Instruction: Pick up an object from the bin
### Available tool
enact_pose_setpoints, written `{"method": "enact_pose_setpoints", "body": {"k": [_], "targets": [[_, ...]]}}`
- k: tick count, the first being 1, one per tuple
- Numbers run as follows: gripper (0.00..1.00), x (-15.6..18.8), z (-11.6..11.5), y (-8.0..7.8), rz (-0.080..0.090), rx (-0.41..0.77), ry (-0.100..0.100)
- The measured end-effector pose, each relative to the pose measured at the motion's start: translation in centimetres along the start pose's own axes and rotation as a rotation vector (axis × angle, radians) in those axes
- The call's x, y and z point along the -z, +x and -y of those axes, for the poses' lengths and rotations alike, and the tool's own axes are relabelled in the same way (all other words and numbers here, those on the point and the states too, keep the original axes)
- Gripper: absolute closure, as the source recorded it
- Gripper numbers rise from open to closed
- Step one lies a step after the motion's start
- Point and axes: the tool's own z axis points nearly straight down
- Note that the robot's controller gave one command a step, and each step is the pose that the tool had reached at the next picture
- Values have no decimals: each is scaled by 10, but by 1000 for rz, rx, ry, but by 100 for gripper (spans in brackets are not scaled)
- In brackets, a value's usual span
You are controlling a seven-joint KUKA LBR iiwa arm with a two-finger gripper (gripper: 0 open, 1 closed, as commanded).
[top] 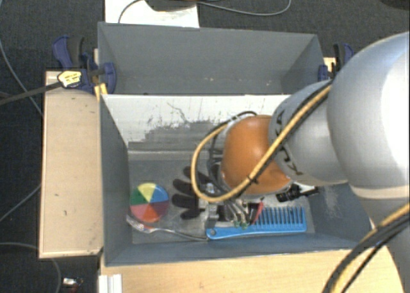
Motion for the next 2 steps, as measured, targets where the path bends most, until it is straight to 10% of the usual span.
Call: {"method": "enact_pose_setpoints", "body": {"k": [1,2], "targets": [[0,0,0,0,-1,-1,0],[100,0,0,0,0,-4,0]]}}
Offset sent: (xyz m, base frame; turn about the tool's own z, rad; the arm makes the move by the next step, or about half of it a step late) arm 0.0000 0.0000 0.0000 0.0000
